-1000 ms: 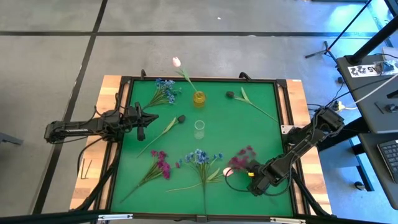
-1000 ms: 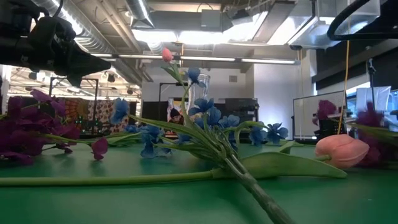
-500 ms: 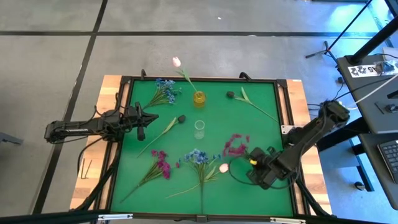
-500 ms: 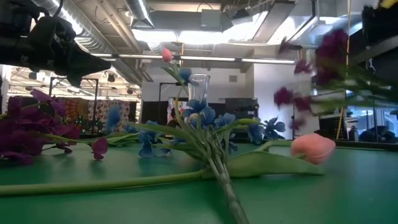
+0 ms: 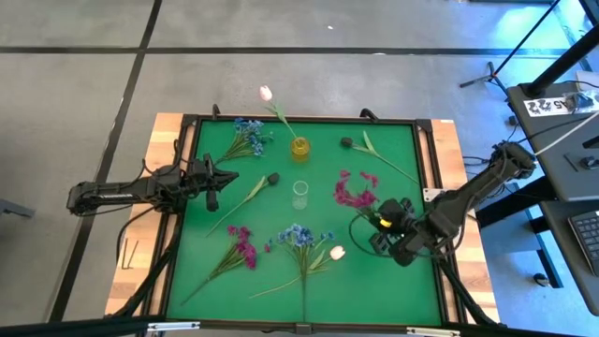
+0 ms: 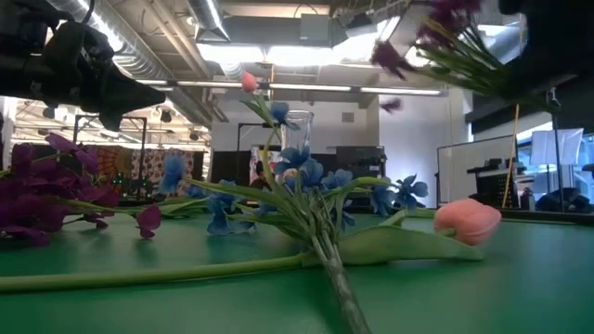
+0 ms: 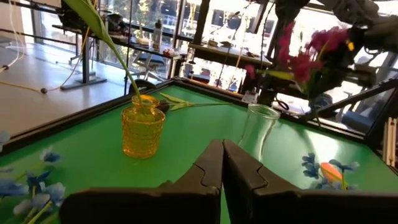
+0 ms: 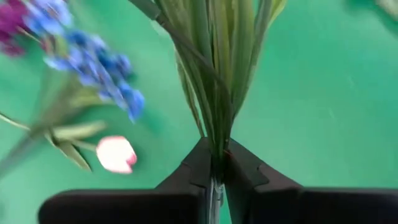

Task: Sort flowers into vase by color
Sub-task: Put the right violet flowers into the transparent vase

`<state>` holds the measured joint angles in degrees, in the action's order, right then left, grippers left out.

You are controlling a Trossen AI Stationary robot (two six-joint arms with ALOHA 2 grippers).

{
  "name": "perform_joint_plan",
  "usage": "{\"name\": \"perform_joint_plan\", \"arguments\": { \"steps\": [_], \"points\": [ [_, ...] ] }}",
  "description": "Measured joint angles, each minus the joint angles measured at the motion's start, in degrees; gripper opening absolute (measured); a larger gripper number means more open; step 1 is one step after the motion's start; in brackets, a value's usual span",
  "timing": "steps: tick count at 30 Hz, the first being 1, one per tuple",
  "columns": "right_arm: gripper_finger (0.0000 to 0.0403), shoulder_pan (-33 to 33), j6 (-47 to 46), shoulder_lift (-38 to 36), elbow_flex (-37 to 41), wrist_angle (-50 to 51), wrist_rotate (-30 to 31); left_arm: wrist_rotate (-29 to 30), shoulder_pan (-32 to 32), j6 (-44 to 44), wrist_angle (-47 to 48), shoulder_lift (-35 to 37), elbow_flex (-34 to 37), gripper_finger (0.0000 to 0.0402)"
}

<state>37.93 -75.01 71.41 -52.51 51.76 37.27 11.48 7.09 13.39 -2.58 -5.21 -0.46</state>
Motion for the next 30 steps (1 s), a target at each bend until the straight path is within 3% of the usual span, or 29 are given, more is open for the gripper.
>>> {"name": "perform_joint_plan", "arguments": {
  "steps": [7, 17, 21, 30],
  "points": [
    [0.0015, -7.15, 27.54, -2.59, -0.04, -21.67, 0.89, -0.52, 0.0, 0.55, -0.01, 0.0, -0.01, 0.0],
    [0.0018, -18.8, 67.48, -2.89, -0.11, -53.52, -6.73, -3.48, 0.02, 4.15, -0.02, 0.0, -0.01, 0.0],
    [0.0016, -24.02, 75.42, -2.58, -0.12, -64.26, -9.83, -3.47, 0.02, 4.14, -0.04, 0.0, -0.01, 0.0],
    [0.0016, -34.64, 81.31, 4.35, -0.15, -80.91, -29.61, -3.47, 0.0, 5.72, -0.01, 0.0, -0.01, 0.0]
  ]
}}
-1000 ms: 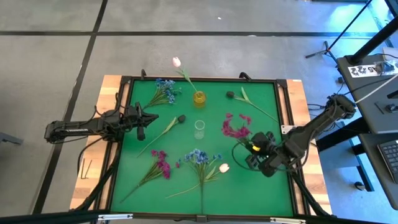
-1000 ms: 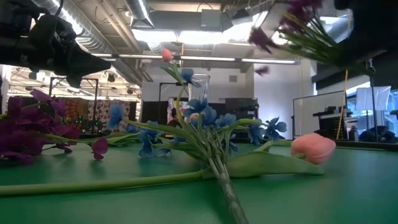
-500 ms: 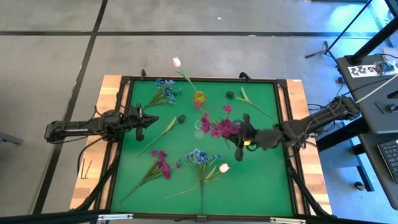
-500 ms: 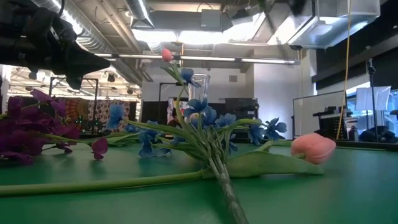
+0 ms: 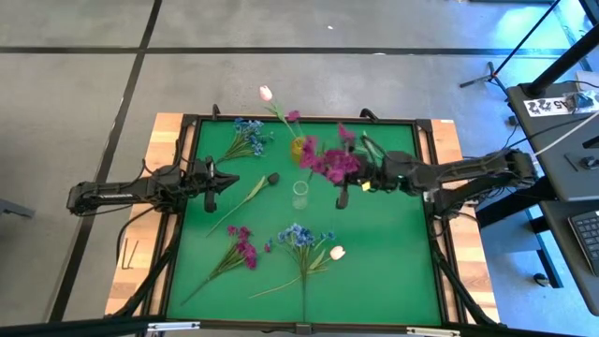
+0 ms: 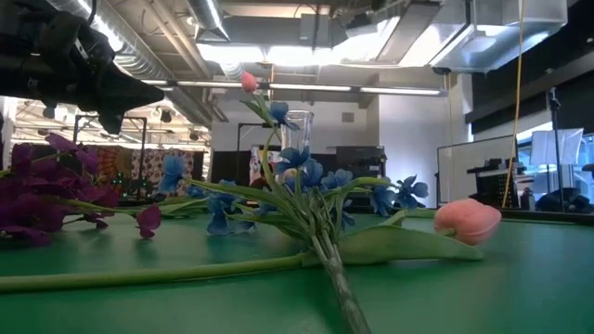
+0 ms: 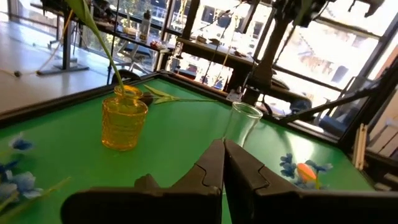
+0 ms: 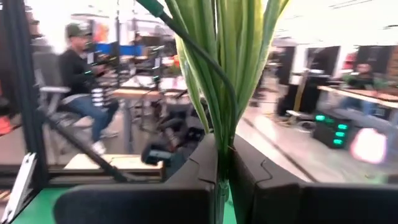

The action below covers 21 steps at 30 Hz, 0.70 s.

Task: Sort flowers into vase by color
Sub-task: Put the right violet flowers into the transparent vase

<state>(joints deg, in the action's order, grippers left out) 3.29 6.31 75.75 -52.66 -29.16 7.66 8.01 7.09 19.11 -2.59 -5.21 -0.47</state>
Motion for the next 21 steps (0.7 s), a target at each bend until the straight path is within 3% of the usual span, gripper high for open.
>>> {"name": "perform_joint_plan", "arguments": {
  "steps": [3, 9, 21],
  "points": [
    [0.0019, -2.22, -0.76, 3.74, 0.0, -2.79, -6.0, 0.0, 0.0, 1.64, 0.62, -0.02, 0.0, 0.0],
    [0.0022, -4.24, -2.92, 8.33, 0.0, -4.17, -6.86, -0.01, 0.01, 1.73, 0.59, -0.01, 0.0, 0.0],
    [0.0018, -4.11, -2.88, 8.52, 2.24, -4.42, -8.3, -0.01, 0.02, 1.73, 0.65, 0.0, 0.0, 0.0]
  ]
}}
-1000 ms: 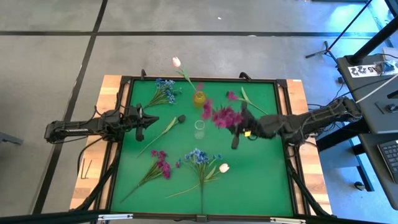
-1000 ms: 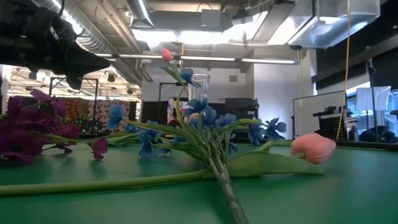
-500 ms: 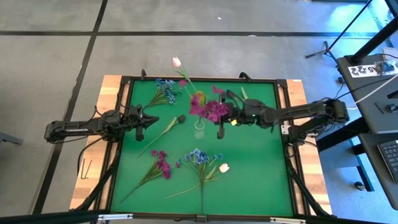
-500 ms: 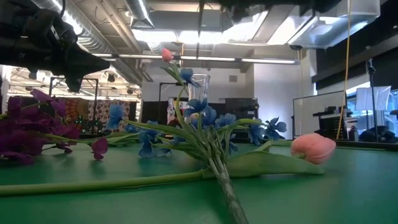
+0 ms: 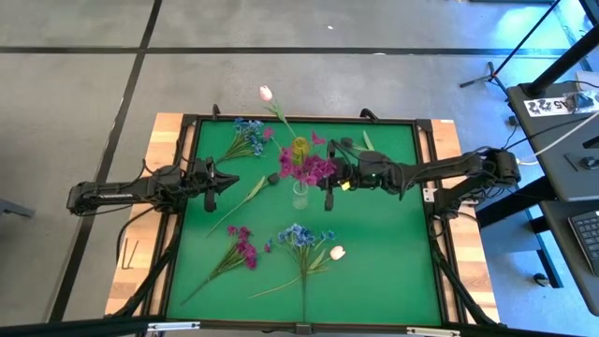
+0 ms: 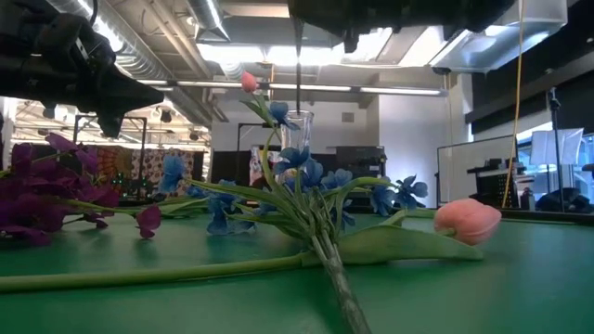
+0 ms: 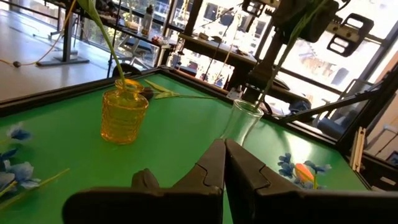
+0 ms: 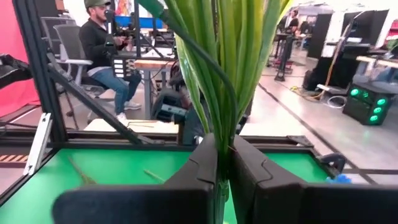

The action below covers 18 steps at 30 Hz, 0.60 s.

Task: Sort flowers into vase by color
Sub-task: Put the right violet flowers into the transparent vase

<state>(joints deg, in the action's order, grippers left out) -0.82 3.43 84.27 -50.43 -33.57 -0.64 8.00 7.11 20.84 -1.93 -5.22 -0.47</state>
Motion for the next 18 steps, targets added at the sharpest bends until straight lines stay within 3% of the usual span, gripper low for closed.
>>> {"name": "perform_joint_plan", "arguments": {
  "steps": [8, 18],
  "points": [
    [0.002, -1.69, -1.18, 0.0, 6.76, -10.58, 0.01, 0.01, 0.0, 0.0, 0.04, -0.01, 0.02, 0.0],
    [0.0029, -3.77, -6.28, 1.65, 8.91, -10.3, -0.5, 0.03, -0.01, 0.4, 0.04, -0.01, 0.0, 0.0]
  ]
}}
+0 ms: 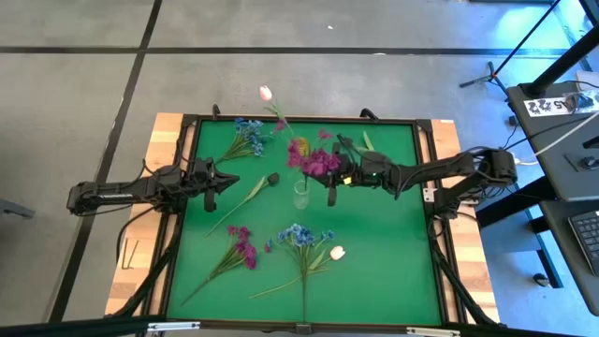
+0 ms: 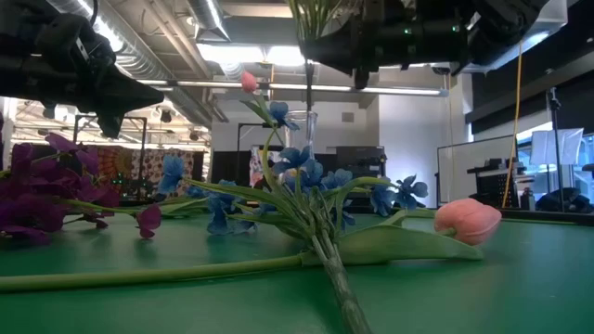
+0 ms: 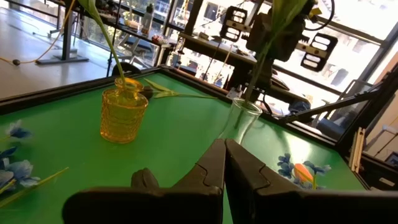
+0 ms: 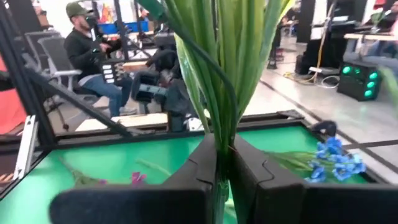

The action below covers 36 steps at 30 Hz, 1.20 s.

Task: Sort flowers into vase by color
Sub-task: Put the right violet flowers into the transparent vase, then put the right black tulip into transparent vase

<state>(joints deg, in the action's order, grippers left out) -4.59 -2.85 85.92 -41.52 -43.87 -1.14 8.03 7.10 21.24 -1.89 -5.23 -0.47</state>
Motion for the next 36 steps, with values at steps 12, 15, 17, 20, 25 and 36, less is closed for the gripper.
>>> {"name": "perform_joint_plan", "arguments": {
  "steps": [12, 15, 17, 20, 25, 36],
  "points": [
    [0.0177, 0.05, 0.05, -0.23, -0.05, 4.08, -0.15, 0.01, -0.01, 0.68, 0.0, 0.01, 0.02, 0.0],
    [0.0201, 0.05, -0.15, -1.43, -0.79, 10.8, 0.25, 0.01, -0.01, 0.8, -0.02, -0.01, 0.0, 0.0],
    [0.0214, 0.05, -0.15, -2.35, -1.91, 14.95, 0.42, 0.01, -0.01, 0.82, -0.03, 0.0, 0.01, 0.0],
    [0.0228, 0.08, -0.15, -3.4, -3.6, 20.16, 0.46, 0.01, -0.01, 0.85, -0.09, 0.01, 0.0, 0.0],
    [0.0247, 0.08, 1.1, -4.84, -7.65, 31.45, -0.03, 0.01, -0.01, 0.85, -0.15, 0.0, 0.01, 0.0],
    [0.0266, 0.08, 0.54, -13.7, -10.78, 56.03, 0.88, 0.04, -0.01, 0.72, -0.31, 0.0, 0.01, 0.0]
  ]
}}
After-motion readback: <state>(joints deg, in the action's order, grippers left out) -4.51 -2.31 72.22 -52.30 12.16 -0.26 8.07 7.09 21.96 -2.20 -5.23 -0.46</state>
